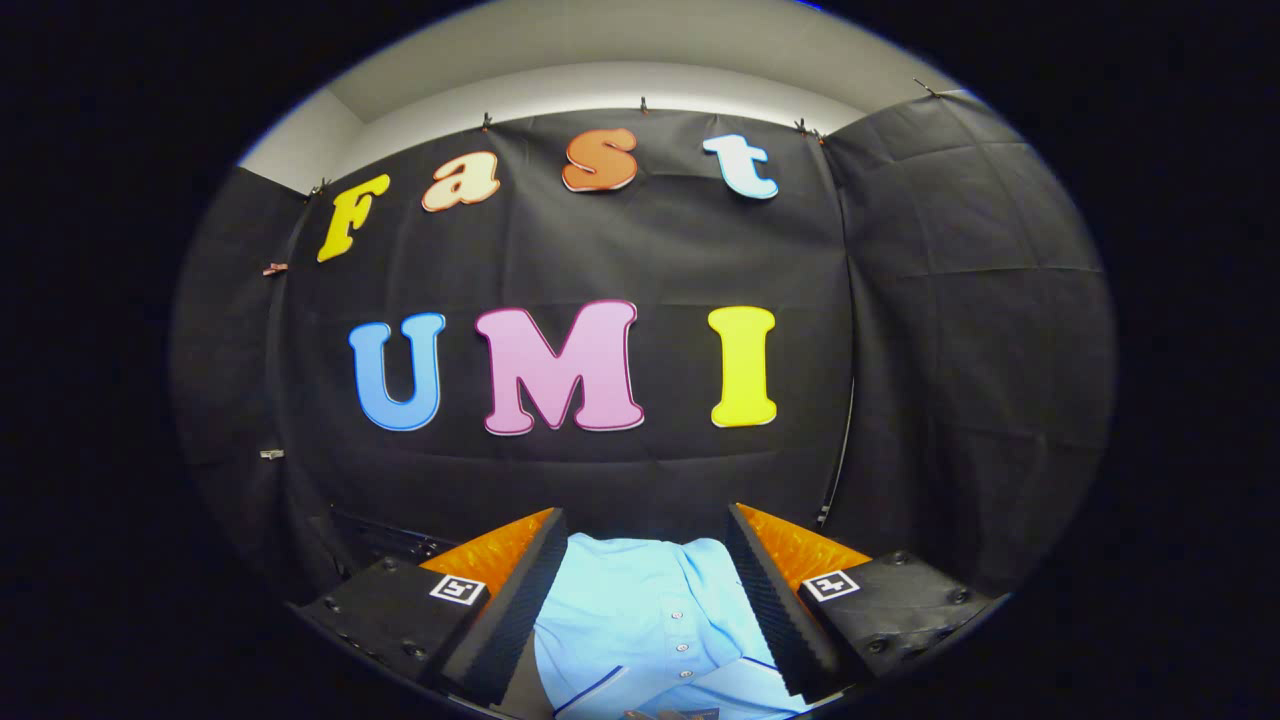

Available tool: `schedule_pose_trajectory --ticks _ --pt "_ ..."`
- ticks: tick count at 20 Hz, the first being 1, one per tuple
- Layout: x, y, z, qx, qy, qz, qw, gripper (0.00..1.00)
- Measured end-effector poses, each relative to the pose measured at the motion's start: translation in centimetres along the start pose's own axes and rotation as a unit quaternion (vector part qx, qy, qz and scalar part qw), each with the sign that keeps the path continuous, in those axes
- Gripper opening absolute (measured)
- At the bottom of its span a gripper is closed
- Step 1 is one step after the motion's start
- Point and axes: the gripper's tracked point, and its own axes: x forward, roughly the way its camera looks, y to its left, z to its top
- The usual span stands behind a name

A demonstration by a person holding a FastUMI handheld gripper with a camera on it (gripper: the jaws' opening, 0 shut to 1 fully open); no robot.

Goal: Put the clothes into the washing machine and then close the washing machine lid.

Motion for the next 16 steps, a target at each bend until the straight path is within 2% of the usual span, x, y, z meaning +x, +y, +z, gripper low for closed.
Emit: schedule_pose_trajectory --ticks 8,13,16 --pt "7.9 -2.0 -7.4 -0.004 0.112 -0.02 0.993 0.99" --pt "10.3 -3.4 -11.2 0.003 0.176 -0.039 0.984 0.99" --pt "10.8 -3.5 -12.3 0.019 0.201 -0.035 0.979 0.99"
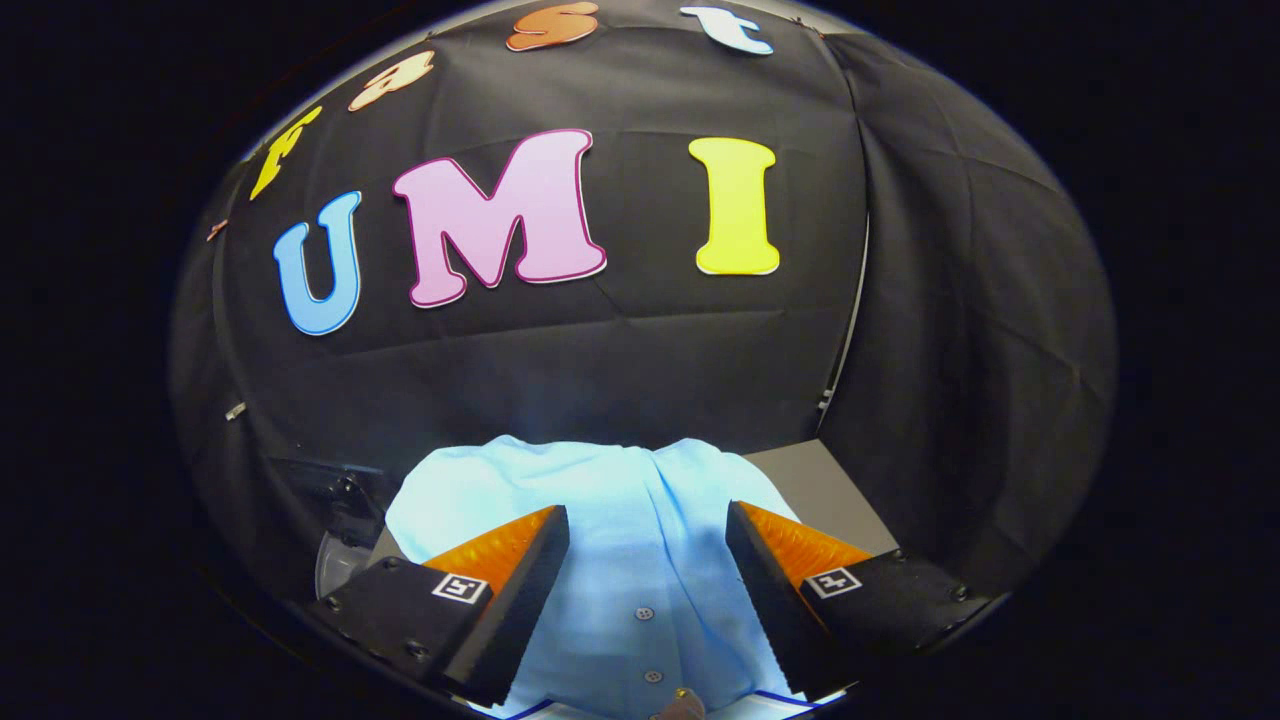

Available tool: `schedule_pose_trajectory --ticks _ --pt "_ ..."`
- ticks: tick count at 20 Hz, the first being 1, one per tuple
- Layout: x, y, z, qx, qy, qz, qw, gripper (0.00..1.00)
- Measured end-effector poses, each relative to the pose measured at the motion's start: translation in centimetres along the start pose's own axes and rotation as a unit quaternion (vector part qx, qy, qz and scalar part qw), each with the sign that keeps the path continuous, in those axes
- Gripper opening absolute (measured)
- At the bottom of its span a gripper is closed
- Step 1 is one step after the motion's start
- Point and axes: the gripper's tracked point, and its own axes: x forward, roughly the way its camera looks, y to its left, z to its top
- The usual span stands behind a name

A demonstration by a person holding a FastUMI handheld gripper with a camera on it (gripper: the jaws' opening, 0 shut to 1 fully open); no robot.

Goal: Put the clothes into the washing machine and then close the washing machine lid.

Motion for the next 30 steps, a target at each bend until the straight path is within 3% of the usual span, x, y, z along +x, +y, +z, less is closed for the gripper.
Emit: schedule_pose_trajectory --ticks 17,19,22,24,30 --pt "2.7 -0.2 -3.8 -0.036 0.11 -0.031 0.993 0.99" --pt "3.2 0.9 -3.9 -0.048 0.117 -0.014 0.992 0.82" --pt "3.0 0.6 -3.8 -0.053 0.109 -0.023 0.992 0.34" --pt "3.2 0.7 -3.7 -0.057 0.107 -0.022 0.992 0.07" --pt "3.0 0.5 -3.2 -0.051 0.093 -0.025 0.994 0.07"
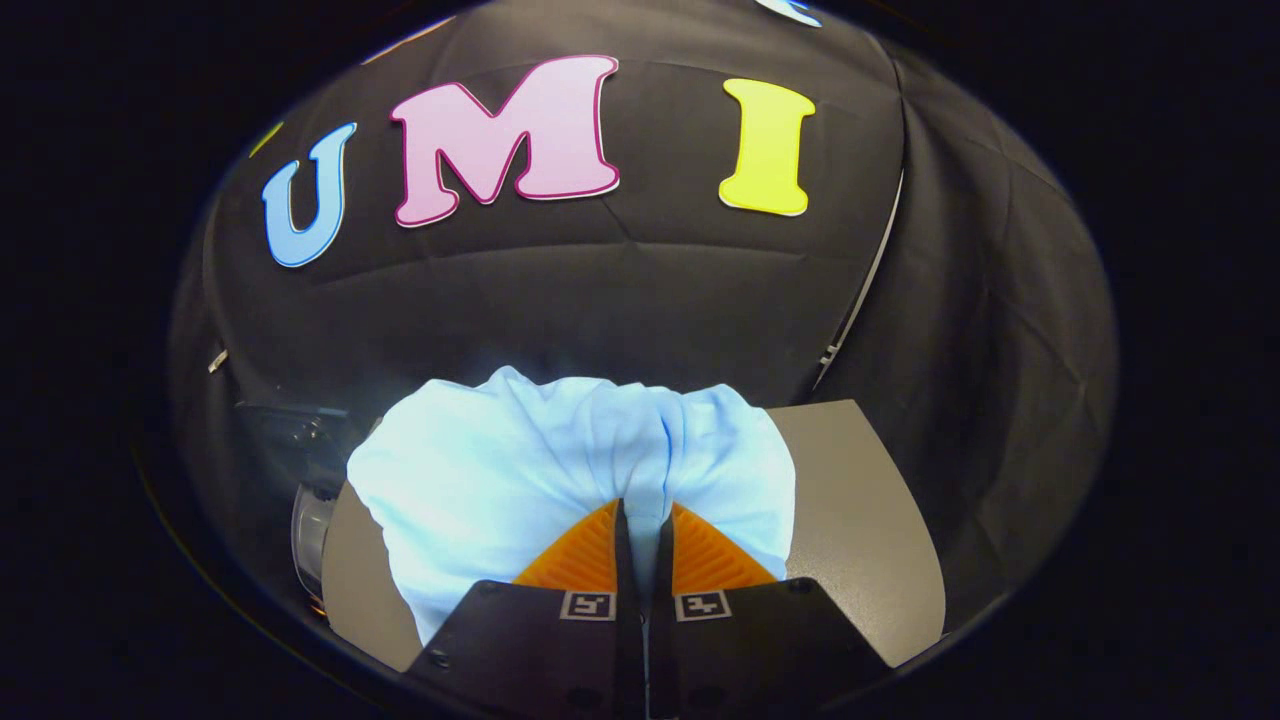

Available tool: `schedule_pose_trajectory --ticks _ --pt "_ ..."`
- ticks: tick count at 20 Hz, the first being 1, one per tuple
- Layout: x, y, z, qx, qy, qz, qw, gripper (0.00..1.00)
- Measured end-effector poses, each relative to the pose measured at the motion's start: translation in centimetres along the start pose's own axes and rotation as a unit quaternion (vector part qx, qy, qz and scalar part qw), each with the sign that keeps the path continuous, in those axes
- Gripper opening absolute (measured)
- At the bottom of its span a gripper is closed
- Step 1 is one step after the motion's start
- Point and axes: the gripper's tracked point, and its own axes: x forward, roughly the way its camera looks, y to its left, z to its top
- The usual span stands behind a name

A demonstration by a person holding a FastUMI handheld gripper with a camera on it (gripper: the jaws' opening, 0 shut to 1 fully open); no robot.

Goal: Put the clothes into the washing machine and then close the washing machine lid.

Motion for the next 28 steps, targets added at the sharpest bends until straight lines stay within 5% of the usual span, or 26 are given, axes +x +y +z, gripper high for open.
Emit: schedule_pose_trajectory --ticks 8,16,28 --pt "-4.4 -0.1 1.8 0.002 -0.042 -0.001 0.999 0.07" --pt "-14.3 3.0 7.6 0.004 -0.14 0.03 0.99 0.07" --pt "-26.9 18.8 13.8 -0.061 -0.261 0.139 0.953 0.07"
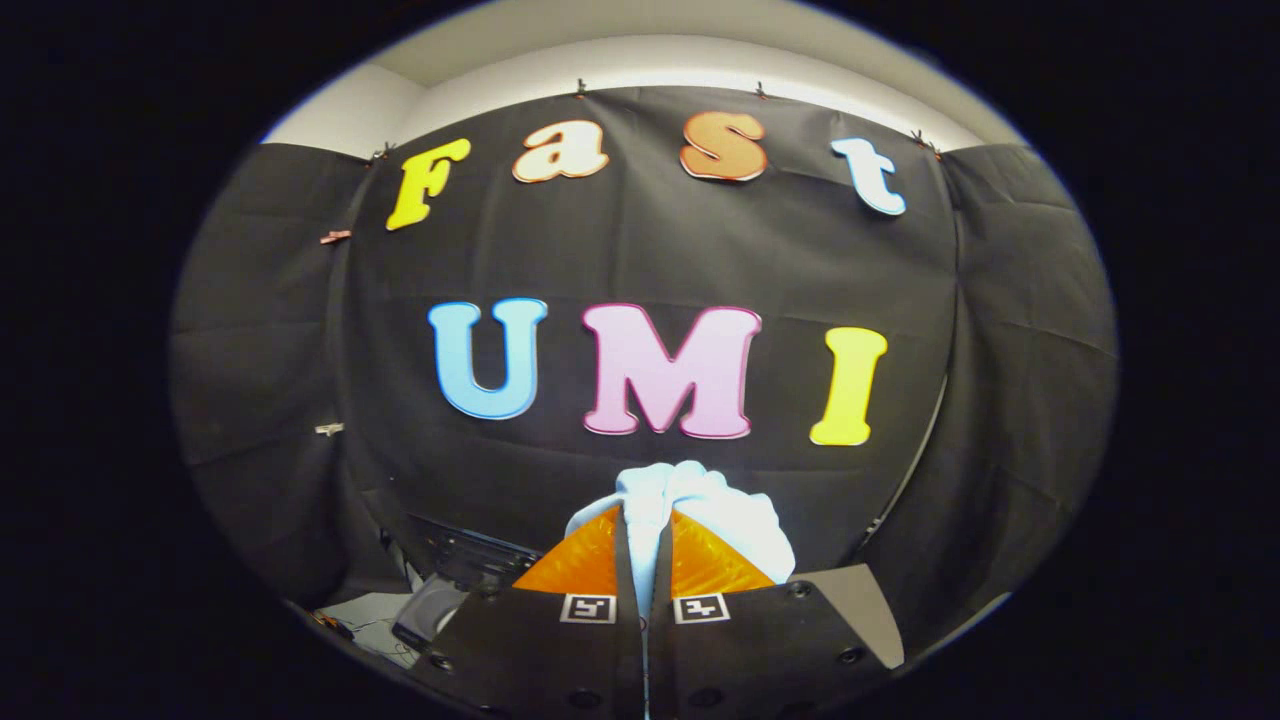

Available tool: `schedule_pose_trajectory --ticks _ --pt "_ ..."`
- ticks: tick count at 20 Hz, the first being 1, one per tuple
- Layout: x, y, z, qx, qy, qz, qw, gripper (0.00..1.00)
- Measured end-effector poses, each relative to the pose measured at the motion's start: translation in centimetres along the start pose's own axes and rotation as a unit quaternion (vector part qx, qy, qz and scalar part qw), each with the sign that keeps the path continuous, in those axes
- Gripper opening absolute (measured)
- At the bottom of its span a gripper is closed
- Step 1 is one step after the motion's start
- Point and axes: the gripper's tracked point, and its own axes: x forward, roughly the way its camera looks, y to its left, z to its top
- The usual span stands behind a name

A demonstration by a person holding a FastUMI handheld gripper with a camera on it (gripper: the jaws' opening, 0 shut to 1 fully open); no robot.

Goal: Put the clothes into the washing machine and then close the washing machine lid.

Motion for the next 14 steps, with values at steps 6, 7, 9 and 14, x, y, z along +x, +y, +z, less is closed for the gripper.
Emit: schedule_pose_trajectory --ticks 6,7,9,14 --pt "2.3 11.3 -1.4 -0.006 0.005 0.094 0.995 0.07" --pt "2.8 12.9 -2.1 -0.007 0.009 0.11 0.994 0.07" --pt "3.8 15.8 -3.6 -0.01 0.021 0.137 0.99 0.06" --pt "6.3 21.9 -8.7 -0.031 0.045 0.194 0.979 0.07"
